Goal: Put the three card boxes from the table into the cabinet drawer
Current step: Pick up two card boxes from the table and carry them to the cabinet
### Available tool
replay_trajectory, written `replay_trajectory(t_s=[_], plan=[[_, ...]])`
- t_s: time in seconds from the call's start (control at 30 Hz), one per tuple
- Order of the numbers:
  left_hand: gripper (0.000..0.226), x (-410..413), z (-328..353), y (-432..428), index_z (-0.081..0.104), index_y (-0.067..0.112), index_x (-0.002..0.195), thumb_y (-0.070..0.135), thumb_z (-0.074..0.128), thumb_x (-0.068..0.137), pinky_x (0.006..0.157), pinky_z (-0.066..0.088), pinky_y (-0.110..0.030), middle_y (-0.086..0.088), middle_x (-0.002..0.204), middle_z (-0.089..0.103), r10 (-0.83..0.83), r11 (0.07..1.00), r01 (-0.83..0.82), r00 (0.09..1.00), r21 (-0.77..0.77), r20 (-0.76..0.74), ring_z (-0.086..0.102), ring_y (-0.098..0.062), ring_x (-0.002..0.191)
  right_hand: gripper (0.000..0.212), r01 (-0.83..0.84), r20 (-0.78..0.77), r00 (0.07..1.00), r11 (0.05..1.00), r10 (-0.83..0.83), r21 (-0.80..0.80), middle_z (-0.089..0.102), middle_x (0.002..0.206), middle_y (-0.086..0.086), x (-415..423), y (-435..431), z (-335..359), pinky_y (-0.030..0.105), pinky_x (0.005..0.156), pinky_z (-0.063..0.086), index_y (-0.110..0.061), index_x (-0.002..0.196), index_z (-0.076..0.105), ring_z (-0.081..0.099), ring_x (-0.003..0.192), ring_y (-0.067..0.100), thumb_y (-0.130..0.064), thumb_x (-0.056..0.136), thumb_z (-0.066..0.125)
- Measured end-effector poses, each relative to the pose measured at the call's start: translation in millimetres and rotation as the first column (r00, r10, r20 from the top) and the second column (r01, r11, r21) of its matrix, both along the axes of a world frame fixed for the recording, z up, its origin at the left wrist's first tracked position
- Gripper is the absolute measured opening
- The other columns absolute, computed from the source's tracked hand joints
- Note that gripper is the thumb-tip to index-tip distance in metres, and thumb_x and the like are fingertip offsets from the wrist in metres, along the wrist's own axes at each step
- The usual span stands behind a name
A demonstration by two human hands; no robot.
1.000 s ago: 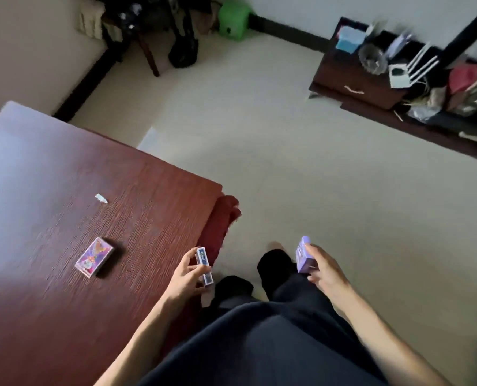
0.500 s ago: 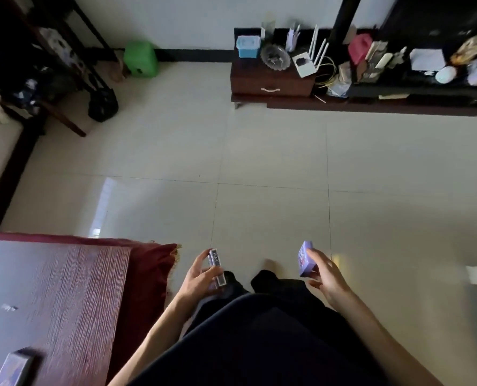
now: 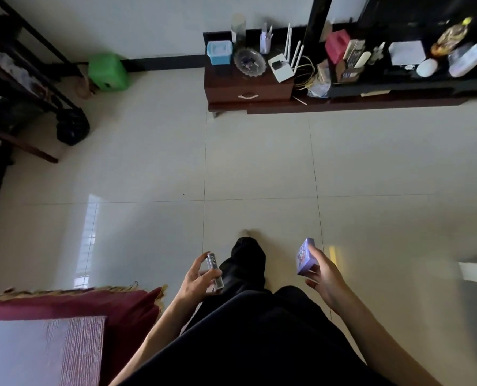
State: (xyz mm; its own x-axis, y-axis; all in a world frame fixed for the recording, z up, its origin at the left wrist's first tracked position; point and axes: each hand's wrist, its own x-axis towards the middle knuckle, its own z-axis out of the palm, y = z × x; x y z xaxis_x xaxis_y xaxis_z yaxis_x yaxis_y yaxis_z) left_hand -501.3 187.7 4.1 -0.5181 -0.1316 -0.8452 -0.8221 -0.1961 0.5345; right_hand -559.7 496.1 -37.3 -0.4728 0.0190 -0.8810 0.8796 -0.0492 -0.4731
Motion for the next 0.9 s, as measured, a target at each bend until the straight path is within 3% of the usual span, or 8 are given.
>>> replay_trajectory(t_s=[0.1,0.23,0.3,0.37,0.47,0.6,0.77,0.9], plan=[[0.052,-36,-7,-19,0.046,0.031,0.133,0.009,0.063,0.089,0.063,0.058,-0.034,-0.016,0.094,0.060,0.002,1.000,-0.002,1.000,-0.013,0.028,0.062,-0.024,0.080,0.053,-0.004,0.017,1.000,1.000,0.004,0.013,0.072,0.116,0.003,-39,-8,-2,0.036,0.078,0.050,-0.032,0.121,0.060,0.070,0.105,0.024,-0.069,0.084,0.062],[0.051,-97,-7,-42,0.049,0.032,0.132,0.013,0.064,0.088,0.068,0.058,-0.039,-0.013,0.098,0.064,-0.017,1.000,0.017,1.000,0.009,0.018,0.066,-0.025,0.088,0.048,0.008,-0.009,1.000,1.000,-0.008,0.019,0.077,0.108,0.007,-100,-23,4,0.032,0.068,0.055,-0.030,0.115,0.065,0.076,0.093,0.024,-0.066,0.084,0.064],[0.048,-133,-7,-49,0.053,0.033,0.127,0.012,0.066,0.086,0.060,0.058,-0.033,-0.010,0.092,0.065,-0.027,1.000,0.027,1.000,0.016,0.007,0.067,-0.021,0.078,0.053,-0.002,-0.023,1.000,1.000,0.003,0.020,0.079,0.102,0.010,-132,-30,7,0.034,0.072,0.055,-0.026,0.116,0.067,0.077,0.090,0.025,-0.067,0.082,0.066],[0.046,-168,-2,-52,0.057,0.036,0.122,0.010,0.066,0.085,0.057,0.058,-0.031,-0.009,0.088,0.064,-0.029,1.000,0.029,1.000,0.011,0.002,0.065,-0.017,0.069,0.062,0.001,-0.037,0.999,1.000,-0.001,0.020,0.077,0.110,0.012,-159,-37,7,0.036,0.075,0.055,-0.023,0.123,0.065,0.075,0.097,0.029,-0.067,0.080,0.066],[0.044,-217,1,-57,0.058,0.037,0.116,0.008,0.067,0.085,0.065,0.061,-0.038,-0.005,0.083,0.066,-0.033,0.999,0.035,0.998,0.040,-0.045,0.067,-0.015,0.063,0.066,0.005,-0.055,0.998,1.000,-0.005,0.009,0.070,0.122,0.011,-196,-46,6,0.035,0.076,0.052,-0.024,0.134,0.060,0.071,0.101,0.030,-0.066,0.082,0.064],[0.047,-280,8,-57,0.052,0.032,0.125,0.007,0.064,0.088,0.081,0.057,-0.049,-0.008,0.087,0.063,-0.032,0.999,0.034,0.997,0.031,-0.067,0.063,-0.018,0.066,0.056,0.008,-0.055,0.998,1.000,-0.008,0.006,0.073,0.117,0.004,-248,-51,4,0.033,0.073,0.051,-0.030,0.128,0.064,0.076,0.088,0.021,-0.065,0.084,0.063],[0.046,-349,12,-54,0.047,0.008,0.135,-0.002,0.058,0.091,0.077,0.056,-0.046,-0.009,0.096,0.059,-0.051,0.999,0.051,0.997,-0.008,-0.064,0.057,-0.029,0.081,0.073,0.020,-0.023,1.000,1.000,-0.020,-0.010,0.073,0.116,0.004,-324,-51,-3,0.033,0.070,0.053,-0.030,0.127,0.060,0.077,0.092,0.022,-0.072,0.069,0.070],[0.050,-407,15,-47,0.051,0.025,0.131,0.001,0.060,0.088,0.081,0.057,-0.049,-0.012,0.090,0.061,-0.014,1.000,0.014,1.000,-0.023,0.003,0.059,-0.026,0.082,0.074,0.012,0.006,1.000,0.999,-0.012,-0.031,0.077,0.109,0.004,-388,-51,-6,0.032,0.068,0.055,-0.030,0.122,0.062,0.077,0.094,0.024,-0.075,0.065,0.072]])
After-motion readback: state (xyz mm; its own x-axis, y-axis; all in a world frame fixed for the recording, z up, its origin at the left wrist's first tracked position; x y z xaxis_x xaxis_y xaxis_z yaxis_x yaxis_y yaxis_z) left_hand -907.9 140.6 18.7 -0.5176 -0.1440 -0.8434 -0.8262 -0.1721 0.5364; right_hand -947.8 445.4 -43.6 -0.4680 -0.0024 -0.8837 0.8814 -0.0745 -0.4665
